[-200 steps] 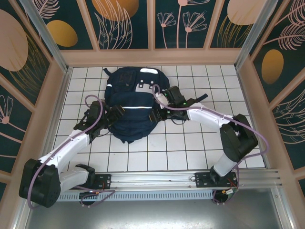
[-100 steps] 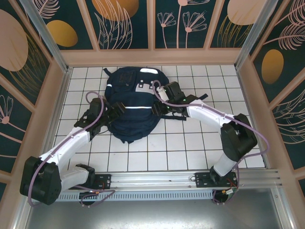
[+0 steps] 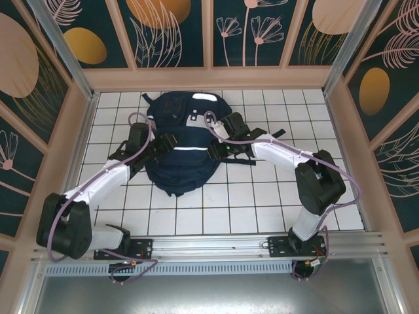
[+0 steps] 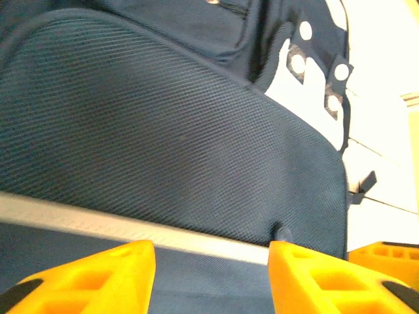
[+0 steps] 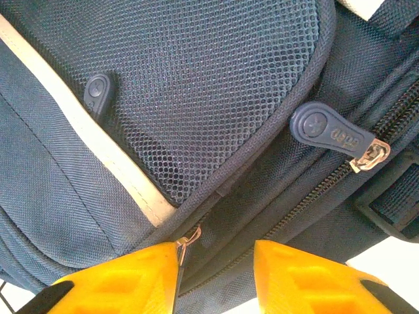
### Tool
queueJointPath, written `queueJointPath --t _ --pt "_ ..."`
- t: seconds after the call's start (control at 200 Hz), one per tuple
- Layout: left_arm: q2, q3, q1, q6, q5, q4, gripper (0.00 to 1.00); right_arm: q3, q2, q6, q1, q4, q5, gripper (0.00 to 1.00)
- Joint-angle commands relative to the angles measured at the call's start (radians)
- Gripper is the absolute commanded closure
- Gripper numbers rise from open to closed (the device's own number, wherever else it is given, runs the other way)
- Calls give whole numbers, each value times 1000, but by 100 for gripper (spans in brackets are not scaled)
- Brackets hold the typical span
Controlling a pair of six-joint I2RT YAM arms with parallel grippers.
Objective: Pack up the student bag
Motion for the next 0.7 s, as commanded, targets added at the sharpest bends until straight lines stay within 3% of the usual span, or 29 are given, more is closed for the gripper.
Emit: queueJointPath --t 0.0,0.255,0.365,0.551,0.696 --pt "66 71 -1 38 86 79 62 -20 -30 -18 18 -37 -52 60" --pt "255 241 -26 50 169 125 77 -57 -47 -11 27 -32 -68 57" --pt "345 311 -46 46 191 125 81 -49 -35 -14 34 -42 -58 63" --pt "456 397 -74 43 173 97 84 -43 -37 -5 36 -34 -22 87" --pt "537 449 -74 18 136 78 85 -58 -63 -14 61 -51 -8 95"
